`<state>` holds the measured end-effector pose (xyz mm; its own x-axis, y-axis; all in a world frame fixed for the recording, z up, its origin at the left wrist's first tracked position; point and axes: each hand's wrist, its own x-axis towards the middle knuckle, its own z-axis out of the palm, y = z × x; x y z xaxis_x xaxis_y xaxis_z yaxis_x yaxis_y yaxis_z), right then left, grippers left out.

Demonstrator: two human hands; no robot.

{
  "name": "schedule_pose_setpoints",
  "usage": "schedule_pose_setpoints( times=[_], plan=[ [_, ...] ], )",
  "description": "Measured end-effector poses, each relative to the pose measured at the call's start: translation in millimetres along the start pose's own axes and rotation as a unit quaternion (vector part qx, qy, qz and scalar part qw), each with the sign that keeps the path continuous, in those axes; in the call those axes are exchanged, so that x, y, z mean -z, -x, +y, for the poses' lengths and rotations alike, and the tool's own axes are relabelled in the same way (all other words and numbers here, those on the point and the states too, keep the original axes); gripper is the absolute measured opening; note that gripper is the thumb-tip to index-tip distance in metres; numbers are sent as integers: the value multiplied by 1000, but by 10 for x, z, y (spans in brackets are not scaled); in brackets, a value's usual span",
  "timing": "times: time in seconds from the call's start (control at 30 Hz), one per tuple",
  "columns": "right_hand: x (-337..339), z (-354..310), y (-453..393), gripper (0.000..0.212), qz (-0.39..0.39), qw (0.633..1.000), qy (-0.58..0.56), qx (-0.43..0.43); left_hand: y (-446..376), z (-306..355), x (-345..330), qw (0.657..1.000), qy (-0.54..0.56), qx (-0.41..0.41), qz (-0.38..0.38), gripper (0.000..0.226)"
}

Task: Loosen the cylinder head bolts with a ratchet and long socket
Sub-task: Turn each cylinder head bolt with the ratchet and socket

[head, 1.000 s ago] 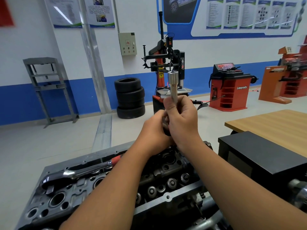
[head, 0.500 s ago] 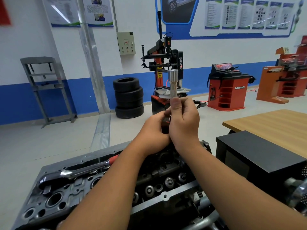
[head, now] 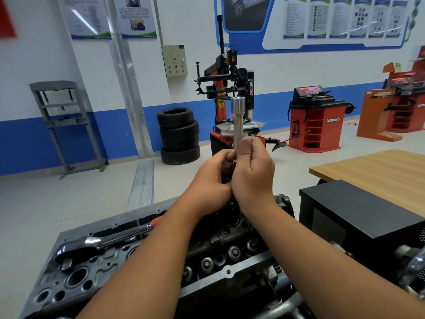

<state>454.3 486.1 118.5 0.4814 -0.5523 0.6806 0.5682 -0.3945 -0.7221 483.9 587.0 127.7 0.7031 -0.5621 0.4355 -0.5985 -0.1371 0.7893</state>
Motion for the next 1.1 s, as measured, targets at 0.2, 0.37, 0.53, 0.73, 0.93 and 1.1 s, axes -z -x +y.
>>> schedule_pose_setpoints(
  times=[0.2,0.37,0.53,0.73,0.93,1.1],
  plan=[
    [8,8,-5,18,-8,1000,-4,-8,-13,-5,-21,998,-42,10,53,56],
    [-13,30,11,27,5,999,50,20,-2,10,-2,1000,-4,-11,13,59],
    [-6,31,13,25,-2,1000,17,24,-19,-29,-15,995,-61,8,73,52],
    [-18,60,9,27,15,998,38,41,-2,0,-10,1000,-19,-22,6,59],
    [0,23,11,25,9,999,18,25,-24,-14,-30,996,-75,-2,48,54],
    [-5,35,9,29,7,998,46,44,-6,-10,-16,999,-32,-16,10,64]
  ],
)
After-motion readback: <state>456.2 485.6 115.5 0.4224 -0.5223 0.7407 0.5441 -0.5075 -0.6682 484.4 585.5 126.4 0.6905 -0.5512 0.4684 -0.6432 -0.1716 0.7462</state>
